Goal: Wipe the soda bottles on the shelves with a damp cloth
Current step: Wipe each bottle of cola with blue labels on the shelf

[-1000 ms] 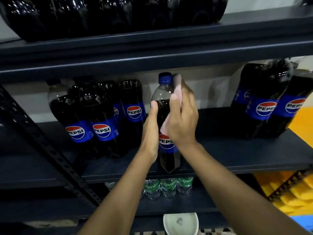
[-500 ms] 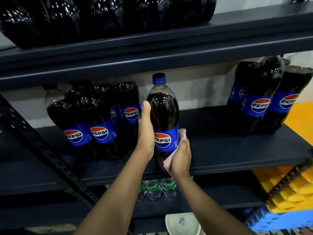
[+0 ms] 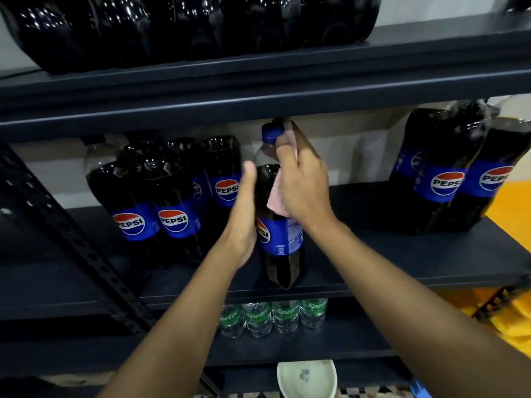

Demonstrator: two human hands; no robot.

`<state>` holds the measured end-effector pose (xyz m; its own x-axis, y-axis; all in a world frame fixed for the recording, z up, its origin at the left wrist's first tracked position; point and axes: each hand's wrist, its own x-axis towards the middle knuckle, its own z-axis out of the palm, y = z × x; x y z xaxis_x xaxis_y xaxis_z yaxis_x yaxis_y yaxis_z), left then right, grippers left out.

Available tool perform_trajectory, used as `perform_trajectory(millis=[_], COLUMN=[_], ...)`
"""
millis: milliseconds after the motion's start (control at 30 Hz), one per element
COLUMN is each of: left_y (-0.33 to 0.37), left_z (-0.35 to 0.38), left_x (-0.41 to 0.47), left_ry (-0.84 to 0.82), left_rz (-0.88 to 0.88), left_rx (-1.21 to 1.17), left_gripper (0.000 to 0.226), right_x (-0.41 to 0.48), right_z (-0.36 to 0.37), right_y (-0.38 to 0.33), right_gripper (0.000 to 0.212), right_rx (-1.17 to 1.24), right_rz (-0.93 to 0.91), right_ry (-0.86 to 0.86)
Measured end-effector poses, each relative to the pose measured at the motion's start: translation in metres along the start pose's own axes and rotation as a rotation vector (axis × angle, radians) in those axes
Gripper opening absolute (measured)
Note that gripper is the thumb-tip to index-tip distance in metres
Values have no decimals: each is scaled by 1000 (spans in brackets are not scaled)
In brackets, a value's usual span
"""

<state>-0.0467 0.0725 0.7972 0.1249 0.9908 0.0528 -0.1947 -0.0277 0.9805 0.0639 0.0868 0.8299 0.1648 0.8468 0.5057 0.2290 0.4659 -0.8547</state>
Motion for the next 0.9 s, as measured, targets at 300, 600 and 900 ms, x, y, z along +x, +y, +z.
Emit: perform_trajectory(millis=[300,600,900], left_y=[-12,-7,4], left_z=[5,3,-6], left_x=[-1,6,11], left_ry=[47,52,44], left_rz=[43,22,-20], left_rx=[-24,5,39], left_gripper=[89,87,62], right_x=[-92,-88,14], right_z=[32,22,-9], right_y=[87,85,-18], right_gripper=[51,34,41], right_rx=[-41,285,61], right_rz=[76,443,193], right_ry=[249,229,-70])
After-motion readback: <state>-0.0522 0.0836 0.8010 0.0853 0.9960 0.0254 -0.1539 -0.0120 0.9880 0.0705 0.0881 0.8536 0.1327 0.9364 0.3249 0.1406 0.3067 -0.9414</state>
